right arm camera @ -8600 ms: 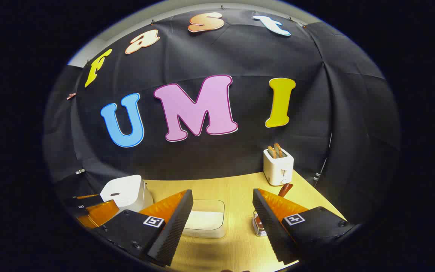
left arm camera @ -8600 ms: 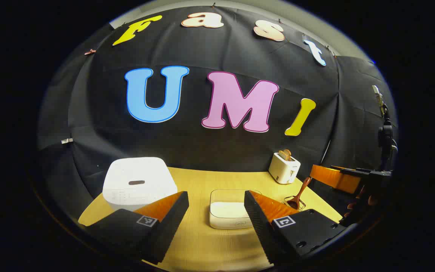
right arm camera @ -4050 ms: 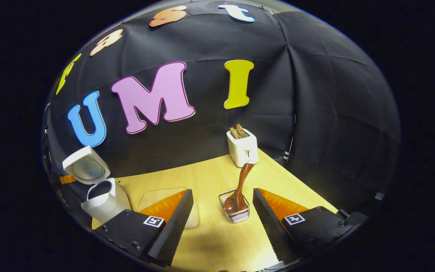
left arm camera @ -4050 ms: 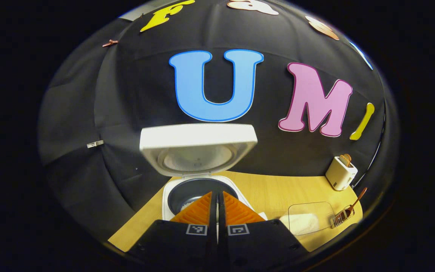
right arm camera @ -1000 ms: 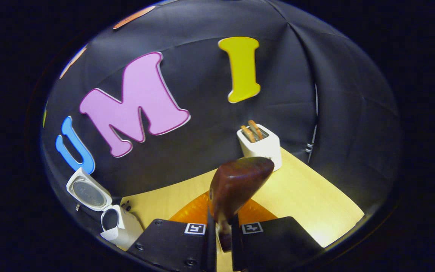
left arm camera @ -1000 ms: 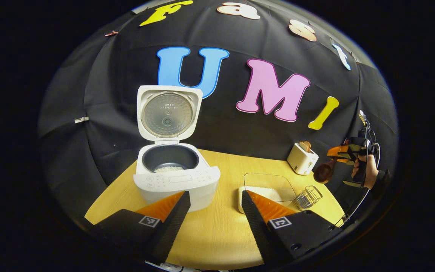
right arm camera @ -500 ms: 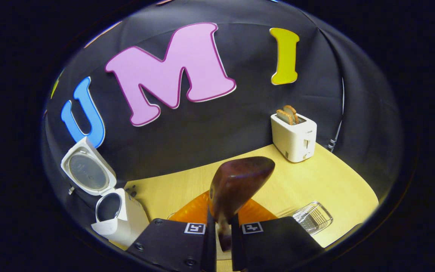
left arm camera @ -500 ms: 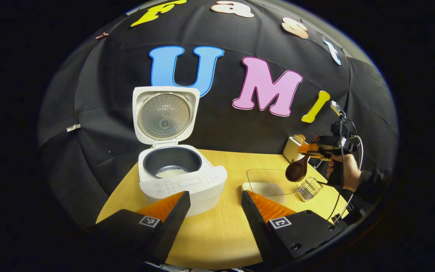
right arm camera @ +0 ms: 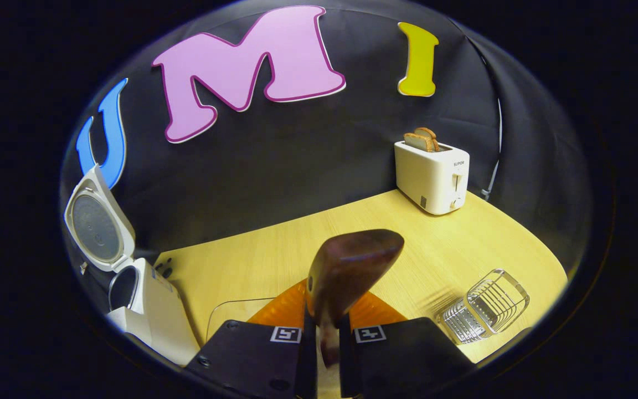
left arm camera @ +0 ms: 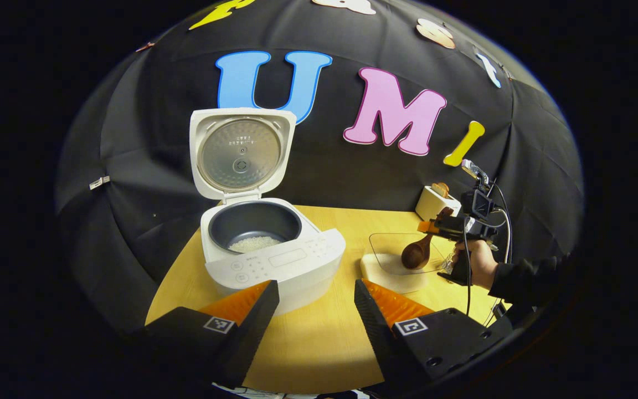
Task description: Close the left gripper, press the button to open the rice cooker; take a wooden spoon from the chopstick holder with the right hand, scoop a spoonful of rice and pour it into the rice cooker, then put the wooden spoon back into the chopstick holder.
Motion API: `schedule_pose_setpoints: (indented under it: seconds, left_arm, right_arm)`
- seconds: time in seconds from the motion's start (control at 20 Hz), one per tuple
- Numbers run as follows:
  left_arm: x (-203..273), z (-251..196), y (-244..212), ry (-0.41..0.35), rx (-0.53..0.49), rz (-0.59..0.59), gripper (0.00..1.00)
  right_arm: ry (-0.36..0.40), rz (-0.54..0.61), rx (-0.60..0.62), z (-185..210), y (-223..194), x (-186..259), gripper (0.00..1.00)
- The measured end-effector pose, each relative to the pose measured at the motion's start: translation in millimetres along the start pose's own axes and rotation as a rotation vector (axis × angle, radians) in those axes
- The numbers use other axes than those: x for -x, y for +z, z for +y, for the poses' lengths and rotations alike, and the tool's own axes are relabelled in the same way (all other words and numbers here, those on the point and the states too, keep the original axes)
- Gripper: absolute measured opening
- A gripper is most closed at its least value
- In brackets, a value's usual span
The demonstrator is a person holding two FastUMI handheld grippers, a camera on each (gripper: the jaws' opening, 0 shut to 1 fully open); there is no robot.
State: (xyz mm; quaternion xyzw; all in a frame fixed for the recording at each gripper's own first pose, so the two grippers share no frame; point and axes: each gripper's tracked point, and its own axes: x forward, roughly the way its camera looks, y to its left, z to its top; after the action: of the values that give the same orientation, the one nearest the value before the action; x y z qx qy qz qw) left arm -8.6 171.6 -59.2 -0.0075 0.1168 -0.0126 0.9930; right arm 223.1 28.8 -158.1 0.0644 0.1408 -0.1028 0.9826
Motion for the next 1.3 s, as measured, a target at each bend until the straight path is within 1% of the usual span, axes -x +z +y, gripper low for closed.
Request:
schedule_pose_setpoints:
  seconds: [0.1, 0.25, 0.45, 0.8, 1.0, 1.15, 1.3]
  left_arm:
    - [-5.4, 5.5, -6.8, 0.004, 0.022, 0.021, 0.89]
    - [-12.7, 7.0, -13.1, -0.005, 0.069, 0.033, 0.89]
    - [-19.7, 20.1, -18.3, 0.019, 0.106, 0.038, 0.89]
    - [-12.3, 36.9, -23.7, 0.06, 0.159, 0.03, 0.89]
    - [-7.9, 37.7, -21.6, 0.062, 0.164, 0.017, 0.89]
    - [-3.8, 38.8, -20.9, 0.06, 0.163, 0.006, 0.89]
    - [1.6, 40.2, -20.9, 0.067, 0.166, -0.002, 0.89]
  right_arm:
    - [-0.016, -0.003, 0.006, -0.1, -3.5, -3.8, 0.2]
    - [-0.019, 0.011, 0.007, 8.0, -15.1, -6.2, 0.19]
    - [-0.02, 0.036, -0.038, 22.8, -28.8, -2.4, 0.2]
    - [0.053, 0.131, -0.127, 60.4, -53.3, 22.2, 0.2]
    - [0.089, 0.186, -0.237, 77.6, -60.1, 31.3, 0.2]
    - [0.113, 0.204, -0.278, 84.8, -59.9, 34.5, 0.2]
    - [0.117, 0.208, -0.305, 79.5, -56.3, 38.7, 0.2]
